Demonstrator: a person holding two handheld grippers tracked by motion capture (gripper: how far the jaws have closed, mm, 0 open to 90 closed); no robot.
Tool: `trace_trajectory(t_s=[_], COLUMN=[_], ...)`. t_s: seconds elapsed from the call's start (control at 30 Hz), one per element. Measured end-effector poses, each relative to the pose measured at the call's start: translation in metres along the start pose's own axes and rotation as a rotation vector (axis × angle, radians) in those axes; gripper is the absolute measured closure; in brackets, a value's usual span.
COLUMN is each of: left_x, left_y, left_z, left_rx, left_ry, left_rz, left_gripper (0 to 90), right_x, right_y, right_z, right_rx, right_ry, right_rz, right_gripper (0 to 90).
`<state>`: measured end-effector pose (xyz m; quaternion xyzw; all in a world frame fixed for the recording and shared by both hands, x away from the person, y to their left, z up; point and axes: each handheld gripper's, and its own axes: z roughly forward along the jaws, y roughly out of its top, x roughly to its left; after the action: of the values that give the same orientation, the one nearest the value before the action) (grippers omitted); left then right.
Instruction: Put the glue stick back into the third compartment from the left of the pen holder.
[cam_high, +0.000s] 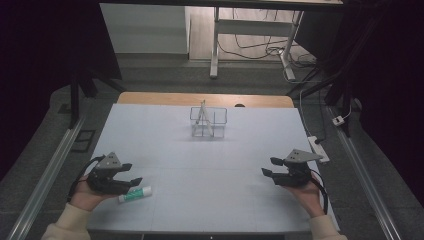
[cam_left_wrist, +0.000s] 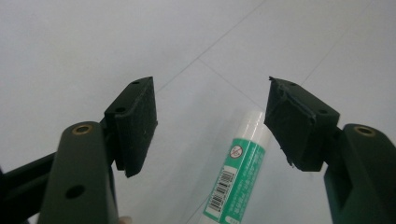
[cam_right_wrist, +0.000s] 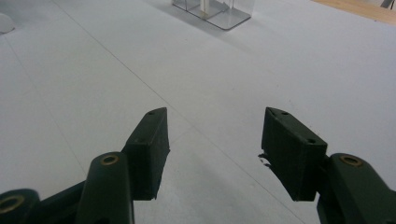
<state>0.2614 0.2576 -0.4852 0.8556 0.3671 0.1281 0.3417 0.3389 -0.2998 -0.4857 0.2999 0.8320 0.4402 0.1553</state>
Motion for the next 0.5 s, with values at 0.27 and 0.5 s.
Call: trace_trajectory(t_s=[0.27,0.5], left_x=[-0.005,-0.014], left_y=[0.002,0.009], left_z=[0.004,0.018], left_rx=[0.058,0.173], left_ry=[-0.026,-0.049], left_rz=[0.045,0.122], left_gripper=[34.0,32.5], right_x=[0.000,0.000], right_y=[0.000,-0.001], right_z=[0.001,0.002], right_rx=[0.011,0.013], right_ry=[-0.002,0.000], right_rz=[-0.004,-0.004], right_gripper=[40.6,40.6])
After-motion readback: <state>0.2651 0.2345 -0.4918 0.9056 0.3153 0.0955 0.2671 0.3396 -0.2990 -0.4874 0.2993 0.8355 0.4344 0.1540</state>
